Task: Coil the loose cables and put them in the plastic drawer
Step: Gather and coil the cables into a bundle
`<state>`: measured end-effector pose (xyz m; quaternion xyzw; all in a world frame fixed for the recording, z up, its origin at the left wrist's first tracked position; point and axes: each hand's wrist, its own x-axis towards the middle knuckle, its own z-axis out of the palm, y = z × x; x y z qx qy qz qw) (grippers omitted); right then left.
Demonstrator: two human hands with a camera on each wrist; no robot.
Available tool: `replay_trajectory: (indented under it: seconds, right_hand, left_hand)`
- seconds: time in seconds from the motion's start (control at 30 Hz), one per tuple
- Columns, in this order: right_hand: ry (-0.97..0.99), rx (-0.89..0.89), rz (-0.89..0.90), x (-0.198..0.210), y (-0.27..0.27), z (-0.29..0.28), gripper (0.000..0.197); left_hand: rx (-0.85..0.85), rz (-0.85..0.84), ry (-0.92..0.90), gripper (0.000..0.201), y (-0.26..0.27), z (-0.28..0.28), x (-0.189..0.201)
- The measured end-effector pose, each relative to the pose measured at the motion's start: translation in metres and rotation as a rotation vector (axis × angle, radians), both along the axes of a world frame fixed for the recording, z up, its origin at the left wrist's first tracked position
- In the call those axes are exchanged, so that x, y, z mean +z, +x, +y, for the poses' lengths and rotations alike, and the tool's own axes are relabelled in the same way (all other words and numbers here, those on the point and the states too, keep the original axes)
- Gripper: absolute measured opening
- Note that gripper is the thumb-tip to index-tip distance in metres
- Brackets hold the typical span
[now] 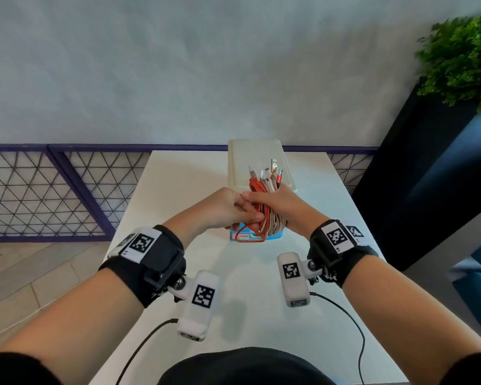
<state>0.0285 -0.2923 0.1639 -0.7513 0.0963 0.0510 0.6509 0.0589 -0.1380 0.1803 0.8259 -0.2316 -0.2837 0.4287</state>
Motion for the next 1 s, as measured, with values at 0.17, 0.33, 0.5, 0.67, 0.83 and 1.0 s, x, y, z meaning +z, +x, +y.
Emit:
replay_trajectory:
  seconds: [0.17, 0.33, 0.5, 0.67, 0.83, 1.0]
  right_hand:
    - [-0.108, -0.209, -0.065, 0.004, 0.005, -0.005, 0.007]
    - [-0.068, -0.378, -0.138, 0.005, 0.011, -0.013, 0.006]
    - [0.018, -0.414, -0.168, 0.004, 0.012, -0.009, 0.011]
    - [0.052, -0.459, -0.190, 0.009, 0.014, -0.011, 0.009]
    - [0.270, -0.379, -0.158, 0.017, 0.010, -0.017, 0.008]
    - [0.563, -0.176, -0.126, 0.026, 0.000, -0.025, 0.009]
  left_hand:
    - [0.002, -0.052, 0.123, 0.022, 0.001, 0.005, -0.008]
    - [0.035, 0.078, -0.013, 0.011, -0.002, 0.010, -0.009]
    - [0.070, -0.120, 0.093, 0.009, 0.001, 0.007, -0.011]
    - [-0.209, -0.428, 0.497, 0.016, 0.000, 0.009, -0.017]
    - [-0.294, -0.371, 0.371, 0.025, 0.000, 0.013, -0.033]
    - [-0.297, -0.192, 0.245, 0.025, 0.007, 0.023, -0.041]
